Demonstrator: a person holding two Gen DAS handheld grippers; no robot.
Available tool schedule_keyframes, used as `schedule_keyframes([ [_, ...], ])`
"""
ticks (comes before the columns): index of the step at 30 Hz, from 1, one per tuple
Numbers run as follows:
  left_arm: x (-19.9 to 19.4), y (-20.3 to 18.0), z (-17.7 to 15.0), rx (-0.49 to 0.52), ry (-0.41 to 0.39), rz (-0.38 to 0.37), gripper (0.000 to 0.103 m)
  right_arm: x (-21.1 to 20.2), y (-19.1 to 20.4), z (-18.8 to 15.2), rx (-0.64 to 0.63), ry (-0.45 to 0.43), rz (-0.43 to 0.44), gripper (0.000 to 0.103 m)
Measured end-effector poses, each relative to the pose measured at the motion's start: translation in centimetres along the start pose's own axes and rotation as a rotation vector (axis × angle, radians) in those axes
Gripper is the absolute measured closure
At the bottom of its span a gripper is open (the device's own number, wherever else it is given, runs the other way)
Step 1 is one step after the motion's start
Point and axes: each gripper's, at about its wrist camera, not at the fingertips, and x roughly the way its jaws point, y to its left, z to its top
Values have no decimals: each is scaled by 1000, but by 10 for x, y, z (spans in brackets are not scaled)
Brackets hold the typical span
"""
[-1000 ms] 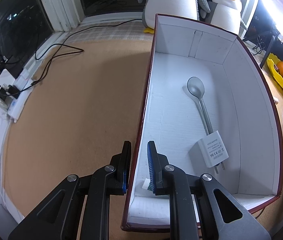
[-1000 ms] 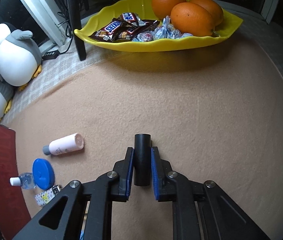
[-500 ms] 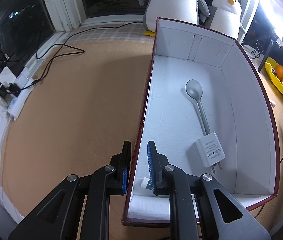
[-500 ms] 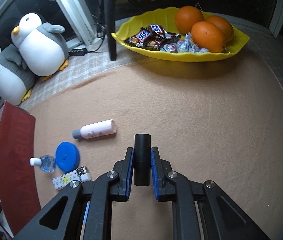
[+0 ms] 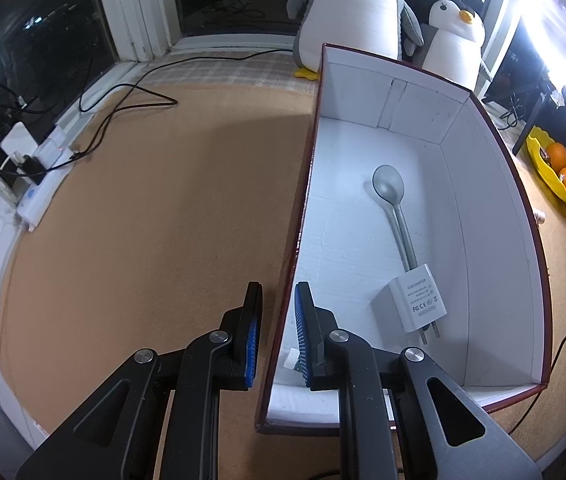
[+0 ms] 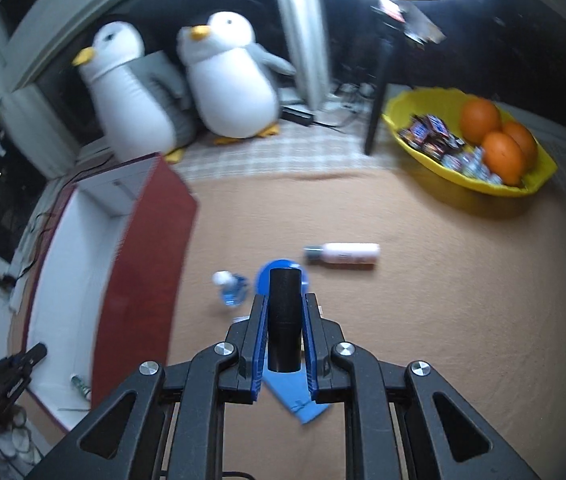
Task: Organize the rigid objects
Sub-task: 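Carry the black cylinder into the box and open the right gripper, then move the right gripper to the white lotion bottle and grasp it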
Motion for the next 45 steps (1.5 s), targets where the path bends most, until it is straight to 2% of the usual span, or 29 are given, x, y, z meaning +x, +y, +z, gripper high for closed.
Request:
schedule_keyframes([
  [11, -8, 6, -6, -15, -24, 7, 88, -21, 102, -18, -239, -33, 119, 88],
  [21, -13, 3, -9, -20, -45, 11, 93, -15, 156, -41, -361, -5, 195, 88],
  [30, -14, 2, -11, -30, -57, 15, 95, -3, 181, -53, -428, 26, 232, 88],
  [31, -15, 2, -12, -30, -57, 16, 95, -3, 183, -54, -435, 25, 232, 86],
  [33, -14, 2, -12, -31, -57, 16, 95, -3, 185, -55, -442, 24, 233, 70],
  [35, -14, 2, -12, -31, -57, 17, 95, -5, 184, -55, -442, 14, 237, 66],
  [45, -15, 3, -11, -26, -52, 19, 95, -12, 157, -47, -365, -1, 233, 65],
])
